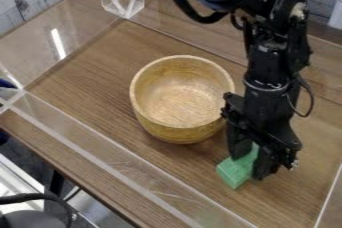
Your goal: Put the green block in the brown bowl
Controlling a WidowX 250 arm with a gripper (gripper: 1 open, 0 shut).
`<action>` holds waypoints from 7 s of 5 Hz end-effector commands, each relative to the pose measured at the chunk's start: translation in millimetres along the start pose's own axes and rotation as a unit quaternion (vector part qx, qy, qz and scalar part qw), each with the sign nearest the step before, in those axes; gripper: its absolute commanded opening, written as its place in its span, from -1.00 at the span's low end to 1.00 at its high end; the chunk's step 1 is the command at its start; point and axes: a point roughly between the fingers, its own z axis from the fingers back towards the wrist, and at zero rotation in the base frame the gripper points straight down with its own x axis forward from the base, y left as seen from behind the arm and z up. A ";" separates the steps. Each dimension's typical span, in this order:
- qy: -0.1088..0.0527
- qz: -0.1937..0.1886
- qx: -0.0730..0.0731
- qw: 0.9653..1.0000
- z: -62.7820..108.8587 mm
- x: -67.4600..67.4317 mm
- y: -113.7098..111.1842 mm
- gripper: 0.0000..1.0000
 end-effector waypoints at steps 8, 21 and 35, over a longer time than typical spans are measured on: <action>-0.041 0.019 0.006 0.999 32.0 45.2 10.2 1.00; -0.103 0.060 0.005 0.993 78.2 -1.3 100.3 -1.00; -0.004 0.065 -0.028 0.997 11.5 -0.6 136.0 -1.00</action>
